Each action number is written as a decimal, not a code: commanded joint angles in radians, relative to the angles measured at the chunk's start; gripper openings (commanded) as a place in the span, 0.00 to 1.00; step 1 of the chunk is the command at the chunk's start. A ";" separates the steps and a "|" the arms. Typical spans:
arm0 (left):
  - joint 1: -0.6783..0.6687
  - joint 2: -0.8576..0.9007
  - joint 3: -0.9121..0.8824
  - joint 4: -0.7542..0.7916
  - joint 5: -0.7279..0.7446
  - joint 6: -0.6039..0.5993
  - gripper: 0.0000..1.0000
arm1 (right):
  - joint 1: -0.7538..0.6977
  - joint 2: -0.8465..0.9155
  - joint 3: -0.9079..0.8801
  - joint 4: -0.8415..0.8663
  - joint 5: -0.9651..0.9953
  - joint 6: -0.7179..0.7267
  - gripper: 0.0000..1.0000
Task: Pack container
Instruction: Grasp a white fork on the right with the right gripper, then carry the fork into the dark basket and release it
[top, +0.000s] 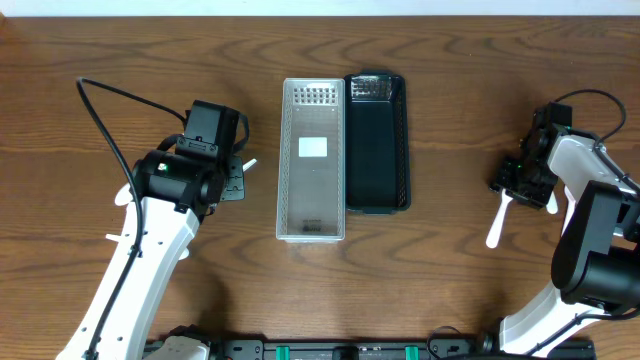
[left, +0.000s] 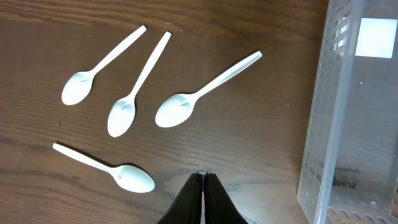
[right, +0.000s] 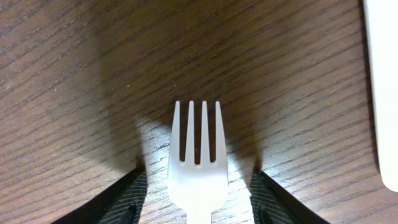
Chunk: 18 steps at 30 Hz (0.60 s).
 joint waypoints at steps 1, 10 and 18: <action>0.005 -0.002 -0.004 -0.003 -0.001 0.009 0.06 | -0.006 0.051 -0.014 0.000 -0.011 -0.003 0.50; 0.005 -0.002 -0.004 -0.008 -0.002 0.009 0.06 | -0.006 0.051 -0.014 0.003 -0.011 -0.003 0.20; 0.005 -0.002 -0.004 -0.010 -0.002 0.009 0.06 | 0.011 0.005 0.031 -0.058 -0.020 -0.002 0.11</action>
